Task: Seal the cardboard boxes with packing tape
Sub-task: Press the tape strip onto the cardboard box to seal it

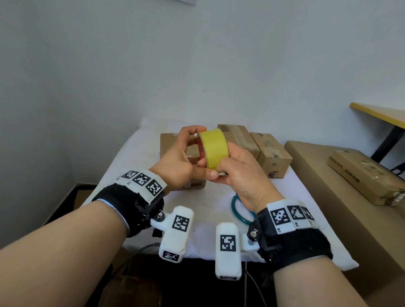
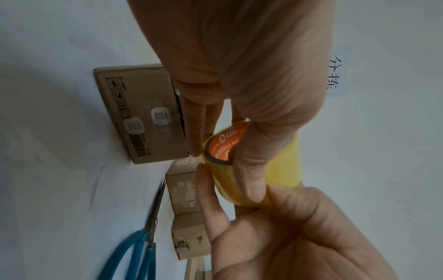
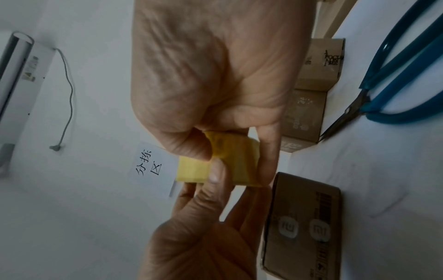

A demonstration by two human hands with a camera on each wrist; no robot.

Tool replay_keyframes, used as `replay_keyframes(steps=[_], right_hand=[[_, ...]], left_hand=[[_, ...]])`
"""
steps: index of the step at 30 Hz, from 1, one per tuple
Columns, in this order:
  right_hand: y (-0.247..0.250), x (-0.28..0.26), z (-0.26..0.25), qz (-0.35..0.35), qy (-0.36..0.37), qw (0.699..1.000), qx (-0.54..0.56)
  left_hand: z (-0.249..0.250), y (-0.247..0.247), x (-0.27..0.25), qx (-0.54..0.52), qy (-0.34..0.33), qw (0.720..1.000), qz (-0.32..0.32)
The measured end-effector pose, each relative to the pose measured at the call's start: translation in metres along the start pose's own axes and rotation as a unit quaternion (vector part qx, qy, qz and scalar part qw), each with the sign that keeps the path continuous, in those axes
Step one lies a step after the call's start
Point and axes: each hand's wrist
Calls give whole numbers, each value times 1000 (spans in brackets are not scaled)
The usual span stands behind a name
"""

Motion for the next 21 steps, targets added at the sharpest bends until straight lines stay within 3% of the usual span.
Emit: replay_keyframes(steps=[6, 21], right_hand=[[-1, 0, 1, 28, 13, 999, 29], [-4, 1, 0, 9, 13, 1000, 9]], left_hand=[[2, -5, -2, -5, -6, 1000, -3], [3, -5, -4, 10, -16, 1000, 13]])
Point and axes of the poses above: each hand's wrist, its own x-axis towards the middle knuckle, its own y-axis out of the back of the hand, z = x × y, and after that the axes turned 3 degrees about x, right-handed
